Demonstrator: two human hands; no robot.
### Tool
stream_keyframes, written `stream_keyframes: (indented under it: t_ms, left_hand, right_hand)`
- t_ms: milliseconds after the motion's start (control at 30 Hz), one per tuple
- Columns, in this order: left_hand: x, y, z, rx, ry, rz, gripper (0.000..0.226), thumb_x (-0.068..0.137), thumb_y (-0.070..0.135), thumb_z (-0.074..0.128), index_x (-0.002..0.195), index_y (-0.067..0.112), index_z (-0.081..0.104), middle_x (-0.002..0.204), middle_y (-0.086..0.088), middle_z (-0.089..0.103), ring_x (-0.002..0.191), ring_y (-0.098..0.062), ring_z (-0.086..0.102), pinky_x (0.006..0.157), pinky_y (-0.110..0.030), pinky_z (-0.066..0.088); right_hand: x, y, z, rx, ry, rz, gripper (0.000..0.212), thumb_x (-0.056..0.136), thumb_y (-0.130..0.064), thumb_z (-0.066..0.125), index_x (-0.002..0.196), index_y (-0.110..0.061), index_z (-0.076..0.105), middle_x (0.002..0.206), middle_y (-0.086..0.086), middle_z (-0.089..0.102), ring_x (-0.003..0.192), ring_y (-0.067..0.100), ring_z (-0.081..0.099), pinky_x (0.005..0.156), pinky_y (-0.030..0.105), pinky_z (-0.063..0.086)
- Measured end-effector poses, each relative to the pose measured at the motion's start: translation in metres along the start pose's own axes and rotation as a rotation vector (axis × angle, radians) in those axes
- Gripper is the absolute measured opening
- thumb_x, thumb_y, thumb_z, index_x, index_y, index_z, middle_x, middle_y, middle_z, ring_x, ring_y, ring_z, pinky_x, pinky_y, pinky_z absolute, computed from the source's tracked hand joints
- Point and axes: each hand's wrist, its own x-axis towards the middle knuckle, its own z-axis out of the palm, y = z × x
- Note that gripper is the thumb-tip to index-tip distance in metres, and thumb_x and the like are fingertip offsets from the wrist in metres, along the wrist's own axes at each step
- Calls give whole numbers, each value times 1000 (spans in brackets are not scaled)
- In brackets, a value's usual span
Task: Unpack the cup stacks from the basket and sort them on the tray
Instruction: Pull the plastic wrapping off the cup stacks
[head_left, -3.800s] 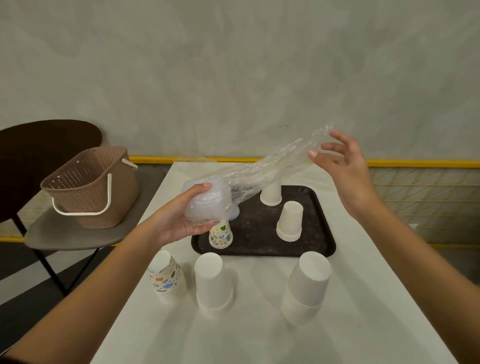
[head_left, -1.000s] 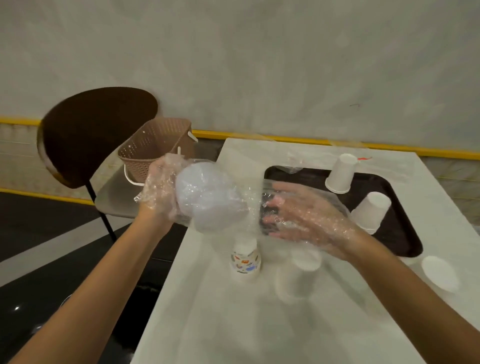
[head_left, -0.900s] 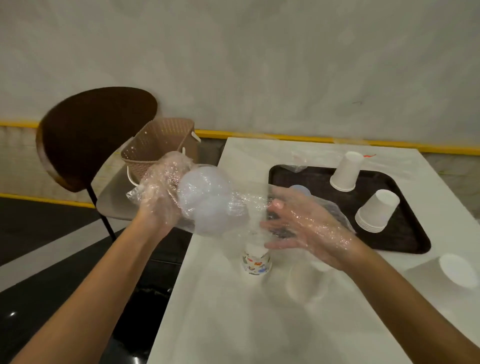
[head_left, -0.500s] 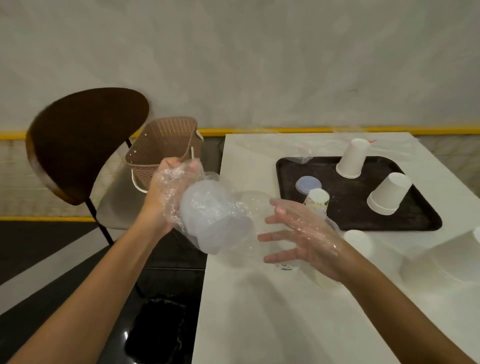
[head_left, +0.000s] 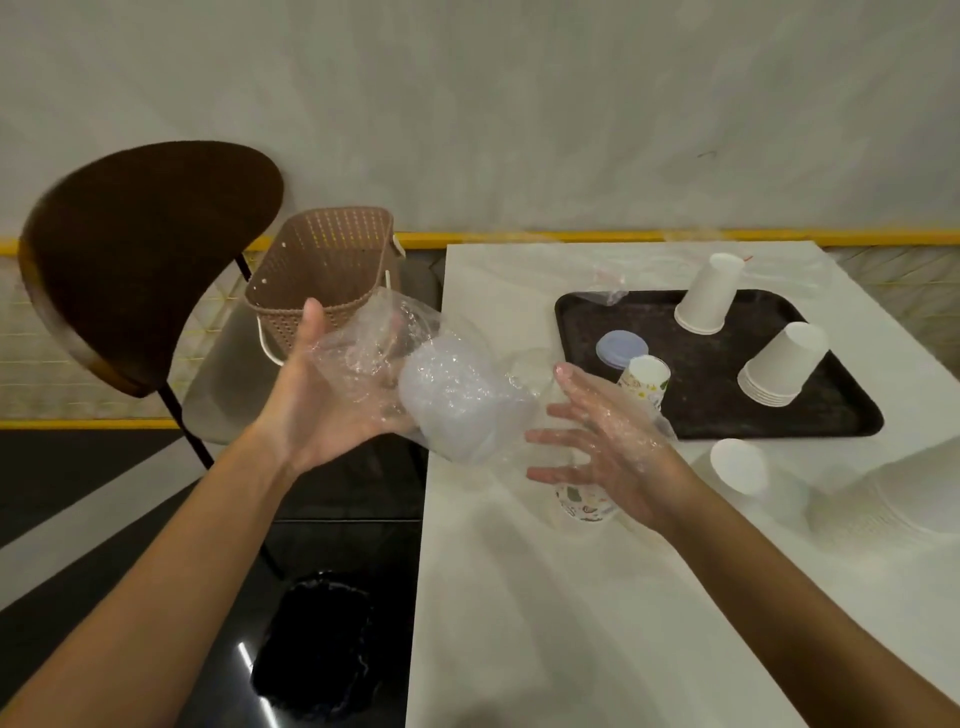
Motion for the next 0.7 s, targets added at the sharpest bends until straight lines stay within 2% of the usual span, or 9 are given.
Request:
stream_keyframes:
  t_ms: [100, 167, 233, 300, 367, 433, 533, 600, 700]
  left_hand:
    - [13, 6, 10, 206, 89, 69, 96, 49, 53, 83, 132, 18, 47, 131, -11, 56, 120, -31, 54, 88, -49, 51]
    - [25, 6, 19, 360, 243, 80, 79, 58, 28, 82, 129, 16, 49, 108, -5, 70, 99, -21, 67, 73, -34, 57]
    - [38, 6, 23, 460, 418, 112, 52, 78, 8, 63, 128, 4, 49, 100, -4, 71, 86, -15, 70, 66, -27, 58]
    - [47, 4, 22, 539, 499, 136, 32, 89, 11, 53, 119, 1, 57, 107, -5, 69, 92, -16, 68, 73, -29, 59]
    - [51, 4, 21, 558, 513, 180, 22, 91, 16, 52, 106, 5, 63, 108, -5, 69, 97, -17, 67, 75, -30, 58]
    - [55, 5, 21, 546, 508, 227, 14, 90, 14, 53, 94, 9, 65, 102, -3, 70, 91, -14, 68, 72, -28, 58]
    - [62, 4, 22, 483, 497, 257, 4, 84, 11, 58, 86, 10, 60, 91, -5, 67, 79, -14, 67, 66, -25, 59]
    - [68, 5, 20, 432, 482, 235, 12, 75, 14, 63, 86, 11, 58, 88, -6, 63, 78, -15, 63, 65, -24, 57]
    - [77, 5, 19, 319, 458, 219, 29, 69, 13, 67, 96, 11, 58, 94, -7, 63, 82, -14, 61, 78, -27, 54]
  right_hand:
    - [11, -10, -2, -28, -32, -33, 28, 73, -44, 58, 99, -36, 53, 124, 11, 47, 99, 27, 62, 64, 40, 58]
    - [17, -17, -4, -37, -42, -42, 29, 71, -46, 59, 98, -37, 53, 121, 9, 47, 99, 25, 62, 63, 39, 58]
    - [22, -24, -7, -56, -45, -39, 29, 68, -48, 61, 95, -41, 53, 119, 8, 47, 98, 24, 62, 62, 39, 57]
    - [27, -29, -14, -87, -23, -30, 43, 63, -51, 64, 102, -38, 52, 123, 10, 47, 99, 24, 61, 63, 40, 57]
    - [26, -35, -22, -143, -24, -20, 52, 69, -53, 62, 115, -34, 46, 130, 8, 46, 102, 20, 59, 65, 36, 59]
    - [22, -39, -31, -218, -32, -42, 49, 78, -48, 57, 122, -29, 46, 128, 5, 48, 103, 20, 59, 72, 35, 59]
    - [18, -44, -42, -189, 16, -95, 57, 74, -34, 62, 127, -17, 50, 118, 9, 56, 101, 28, 62, 77, 47, 57]
    - [17, -42, -46, -169, 1, -112, 43, 87, -19, 56, 128, -14, 50, 115, 8, 60, 92, 24, 66, 73, 43, 59]
    - [16, -37, -54, -134, -46, -144, 40, 88, -7, 52, 128, -8, 49, 102, 3, 68, 83, 19, 69, 72, 41, 59]
